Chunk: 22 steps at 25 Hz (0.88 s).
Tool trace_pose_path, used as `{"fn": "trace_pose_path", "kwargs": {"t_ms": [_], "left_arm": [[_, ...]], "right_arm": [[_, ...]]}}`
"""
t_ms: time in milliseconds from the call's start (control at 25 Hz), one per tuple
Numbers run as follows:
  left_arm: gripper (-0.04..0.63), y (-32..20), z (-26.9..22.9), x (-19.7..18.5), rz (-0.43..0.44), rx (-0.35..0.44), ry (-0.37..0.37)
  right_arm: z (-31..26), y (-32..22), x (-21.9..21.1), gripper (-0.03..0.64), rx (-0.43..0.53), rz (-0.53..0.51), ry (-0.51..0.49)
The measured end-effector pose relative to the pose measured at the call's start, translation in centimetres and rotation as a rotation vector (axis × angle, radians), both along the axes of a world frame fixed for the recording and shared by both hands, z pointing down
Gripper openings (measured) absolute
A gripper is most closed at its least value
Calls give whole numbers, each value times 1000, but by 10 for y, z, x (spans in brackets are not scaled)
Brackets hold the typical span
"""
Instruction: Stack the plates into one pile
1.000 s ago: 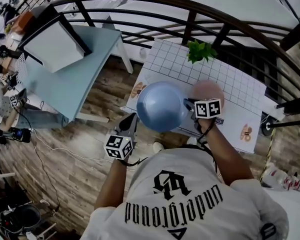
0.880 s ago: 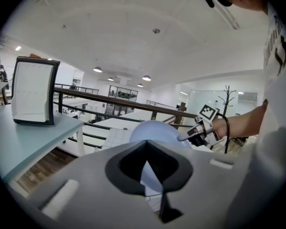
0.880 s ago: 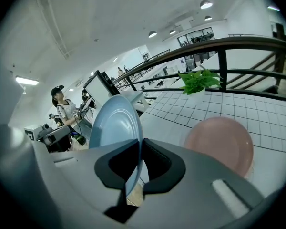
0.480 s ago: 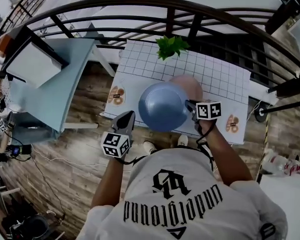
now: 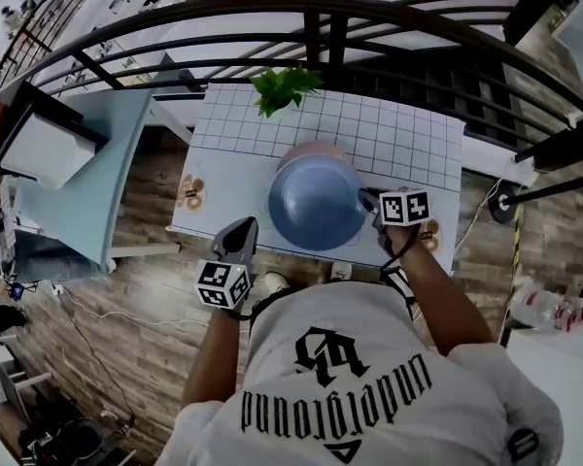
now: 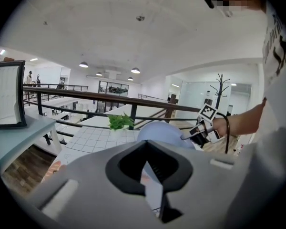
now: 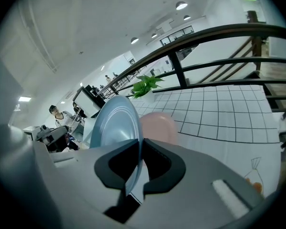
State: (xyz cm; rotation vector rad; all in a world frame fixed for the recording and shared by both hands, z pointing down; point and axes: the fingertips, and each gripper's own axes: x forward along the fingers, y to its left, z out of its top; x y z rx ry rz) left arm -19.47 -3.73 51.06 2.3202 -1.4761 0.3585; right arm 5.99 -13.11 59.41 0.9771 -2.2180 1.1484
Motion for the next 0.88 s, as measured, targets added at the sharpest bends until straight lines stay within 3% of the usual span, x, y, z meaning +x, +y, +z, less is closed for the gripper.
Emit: {"fn": "trace_pose_path", "kwargs": {"t_ms": [320, 880], "left_arm": [[49, -2, 4, 57, 8, -20, -13], [49, -21, 6, 88, 67, -31, -12]], "right_arm": [[12, -2, 50, 23, -24, 10, -15], [19, 1, 82, 23, -50, 57, -17]]}}
